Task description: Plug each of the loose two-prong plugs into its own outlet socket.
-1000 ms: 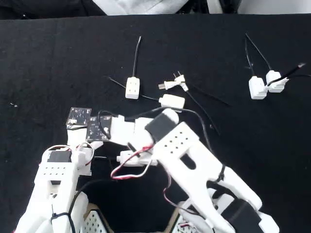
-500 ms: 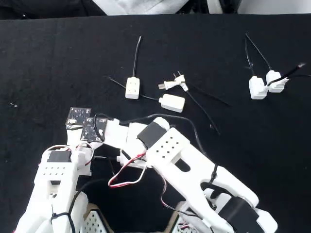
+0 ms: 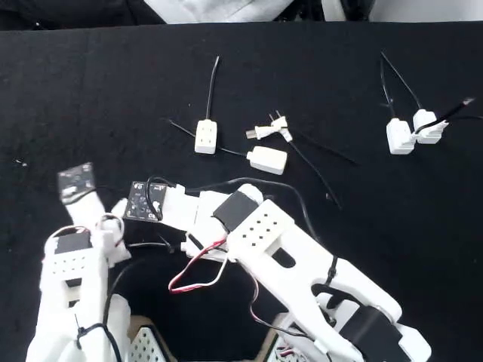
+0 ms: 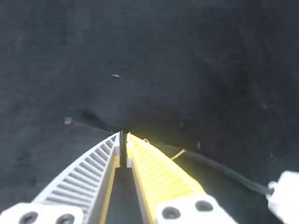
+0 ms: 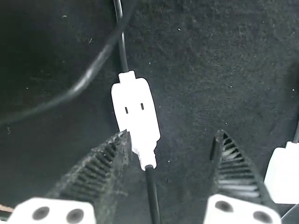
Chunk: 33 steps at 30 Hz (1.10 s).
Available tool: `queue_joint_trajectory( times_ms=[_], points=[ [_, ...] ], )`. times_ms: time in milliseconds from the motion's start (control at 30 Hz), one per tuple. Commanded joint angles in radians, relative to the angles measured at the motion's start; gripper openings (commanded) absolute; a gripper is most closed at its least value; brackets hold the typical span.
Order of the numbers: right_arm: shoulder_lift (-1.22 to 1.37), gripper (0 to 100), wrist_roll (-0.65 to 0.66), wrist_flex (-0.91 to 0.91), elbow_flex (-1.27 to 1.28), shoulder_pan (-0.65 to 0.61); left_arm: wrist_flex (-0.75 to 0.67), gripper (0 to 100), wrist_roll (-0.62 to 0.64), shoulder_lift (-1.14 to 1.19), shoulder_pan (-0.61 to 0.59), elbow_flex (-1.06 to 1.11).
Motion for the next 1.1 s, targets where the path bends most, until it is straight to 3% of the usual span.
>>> queue_joint_trajectory(
  times_ms=[0, 133, 400, 633, 833, 1067],
  points=[
    [-0.002, 27.0, -0.009, -0.026, -0.005, -0.009, -0.008, 3, 0.02, -0.008, -0.107, -0.071],
    [-0.002, 26.9, -0.009, -0.026, -0.002, -0.008, -0.012, 3, 0.018, -0.008, -0.206, -0.081],
    [0.005, 26.9, 0.0, -0.046, -0.004, -0.009, -0.011, 3, 0.014, -0.008, -0.229, -0.091],
    [0.203, 27.0, -0.002, -0.049, -0.073, -0.009, -0.012, 3, 0.021, -0.008, -0.337, -0.114],
    [0.292, 27.1, 0.0, -0.008, -0.165, -0.011, -0.014, 3, 0.021, -0.008, -0.343, -0.114],
    [0.305, 27.0, 0.046, 0.054, -0.173, -0.147, -0.015, 3, 0.021, -0.008, -0.343, -0.114]
  ],
)
